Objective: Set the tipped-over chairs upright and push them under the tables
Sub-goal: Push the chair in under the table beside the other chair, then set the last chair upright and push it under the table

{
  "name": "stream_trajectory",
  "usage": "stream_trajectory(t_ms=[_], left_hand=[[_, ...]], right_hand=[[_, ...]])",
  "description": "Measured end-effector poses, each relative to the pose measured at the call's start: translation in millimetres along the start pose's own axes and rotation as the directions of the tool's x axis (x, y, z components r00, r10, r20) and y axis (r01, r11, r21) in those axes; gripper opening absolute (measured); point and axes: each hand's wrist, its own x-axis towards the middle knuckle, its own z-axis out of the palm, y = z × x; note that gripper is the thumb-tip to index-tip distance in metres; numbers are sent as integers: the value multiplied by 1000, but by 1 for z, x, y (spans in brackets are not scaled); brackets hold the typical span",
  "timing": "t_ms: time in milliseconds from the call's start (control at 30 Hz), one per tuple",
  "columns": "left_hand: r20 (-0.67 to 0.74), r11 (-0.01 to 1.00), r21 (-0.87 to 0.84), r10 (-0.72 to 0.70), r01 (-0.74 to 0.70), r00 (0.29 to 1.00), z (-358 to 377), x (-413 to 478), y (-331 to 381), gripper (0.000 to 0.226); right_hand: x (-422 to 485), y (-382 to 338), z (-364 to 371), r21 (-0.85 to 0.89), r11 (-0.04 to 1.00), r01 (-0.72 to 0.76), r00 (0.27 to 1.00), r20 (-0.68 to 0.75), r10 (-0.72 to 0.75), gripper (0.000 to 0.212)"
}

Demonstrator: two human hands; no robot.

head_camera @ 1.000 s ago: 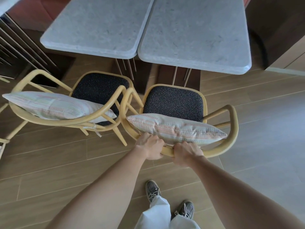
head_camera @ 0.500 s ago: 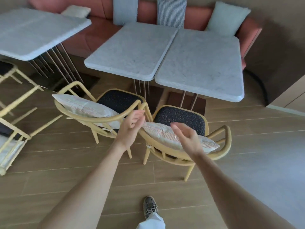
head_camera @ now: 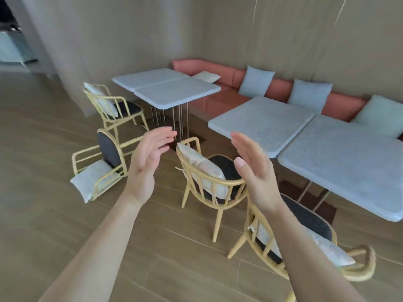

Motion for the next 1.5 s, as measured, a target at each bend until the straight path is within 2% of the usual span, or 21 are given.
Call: stream_trajectory(t_ms=[167, 333, 400, 600, 800, 1000, 1133, 1200, 1267, 1367, 1500], left_hand=[[-160, 996, 55, 85, -77, 984, -114, 5, 9, 72], [-244, 993, 114, 53, -26, 968, -245, -2, -1, 81], [-250, 989, 147, 56, -19, 967, -305, 0, -8, 76], [-243, 976, 215, 70, -16, 968, -446, 41, -40, 69], [-225, 972, 223, 118, -66, 967, -548, 116, -107, 67], [-222, 964, 263, 101, -40, 970, -650, 180, -175, 64], [-301, 959, 283, 88, 0, 950, -740, 223, -191, 62], [-319, 953, 302, 129, -28, 939, -790, 239, -200, 62], [-327, 953, 297, 165, -65, 931, -841, 255, -216, 63], [-345, 965, 256, 143, -53, 928, -902, 277, -252, 65], [-271, 971, 220, 152, -93, 950, -979, 311, -313, 66]], right_hand=[[55, -22, 100, 41, 992, 120, 985, 122, -124, 69], [108, -27, 240, 156, 966, 208, 949, 205, -238, 76], [128, -23, 301, 179, 959, 220, 942, 216, -257, 79], [186, -7, 435, 226, 954, 195, 951, 193, -240, 76], [268, 30, 526, 227, 955, 193, 951, 196, -239, 71], [367, 79, 633, 273, 944, 185, 958, 166, -236, 77], [440, 77, 724, 327, 928, 179, 944, 208, -255, 79], [474, 76, 767, 339, 923, 182, 938, 223, -267, 80], [507, 81, 810, 335, 918, 213, 928, 224, -298, 75], [541, 92, 872, 299, 929, 219, 931, 219, -291, 64], [570, 112, 954, 255, 947, 193, 955, 174, -241, 63]])
